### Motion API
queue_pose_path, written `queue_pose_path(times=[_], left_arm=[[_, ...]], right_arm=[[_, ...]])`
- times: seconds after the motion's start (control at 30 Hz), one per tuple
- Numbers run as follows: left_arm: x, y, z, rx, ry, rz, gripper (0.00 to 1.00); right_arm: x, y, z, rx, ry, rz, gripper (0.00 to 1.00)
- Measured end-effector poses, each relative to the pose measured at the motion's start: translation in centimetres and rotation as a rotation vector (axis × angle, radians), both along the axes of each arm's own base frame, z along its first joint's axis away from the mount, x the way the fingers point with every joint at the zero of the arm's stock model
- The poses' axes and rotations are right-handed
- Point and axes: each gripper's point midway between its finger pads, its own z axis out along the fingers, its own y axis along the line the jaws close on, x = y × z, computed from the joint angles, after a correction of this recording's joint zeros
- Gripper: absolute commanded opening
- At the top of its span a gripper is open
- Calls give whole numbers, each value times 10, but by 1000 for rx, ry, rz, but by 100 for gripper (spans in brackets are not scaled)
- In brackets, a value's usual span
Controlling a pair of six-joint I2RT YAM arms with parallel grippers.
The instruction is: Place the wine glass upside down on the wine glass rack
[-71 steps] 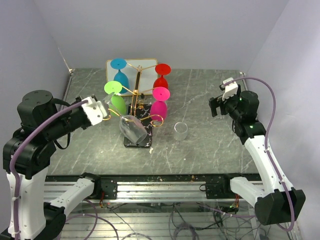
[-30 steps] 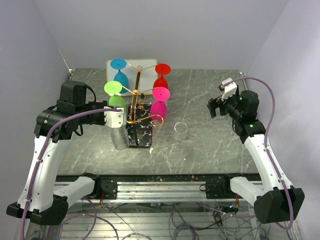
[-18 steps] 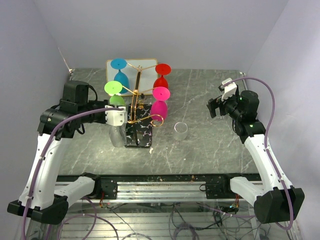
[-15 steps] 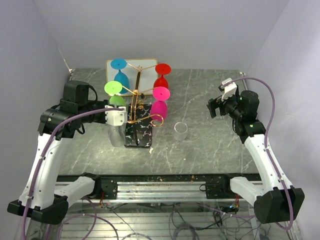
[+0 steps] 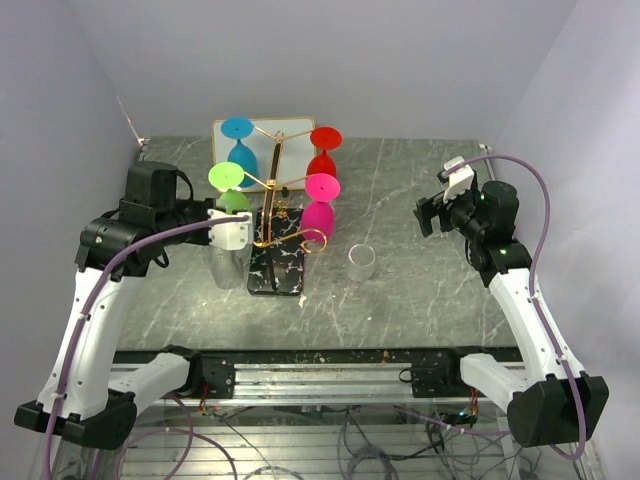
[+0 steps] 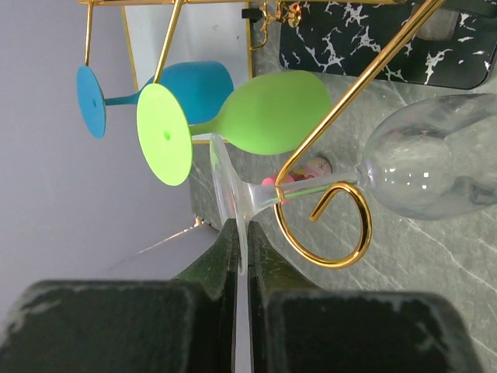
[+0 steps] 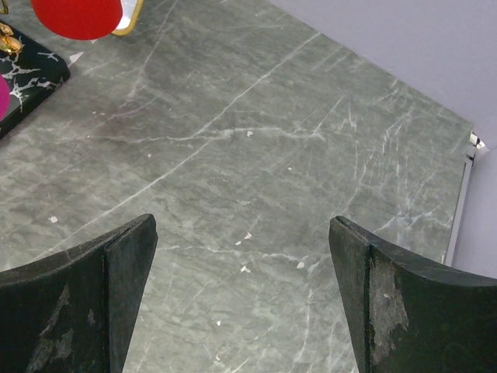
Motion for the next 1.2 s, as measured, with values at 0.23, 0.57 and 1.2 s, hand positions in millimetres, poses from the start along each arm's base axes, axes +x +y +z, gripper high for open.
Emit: queue_pose_path(times=[0.23, 0.57, 1.2], left_arm=[[-1, 7, 3, 28, -19, 22, 7], [-12, 14, 5, 48, -16, 32, 7], [-29, 8, 17, 13, -11, -18, 7]], right_arm=[[-1, -1, -2, -1, 8, -3, 92], [-2, -2, -4, -4, 16, -3, 92], [-2, -4, -5, -6, 19, -6, 92]])
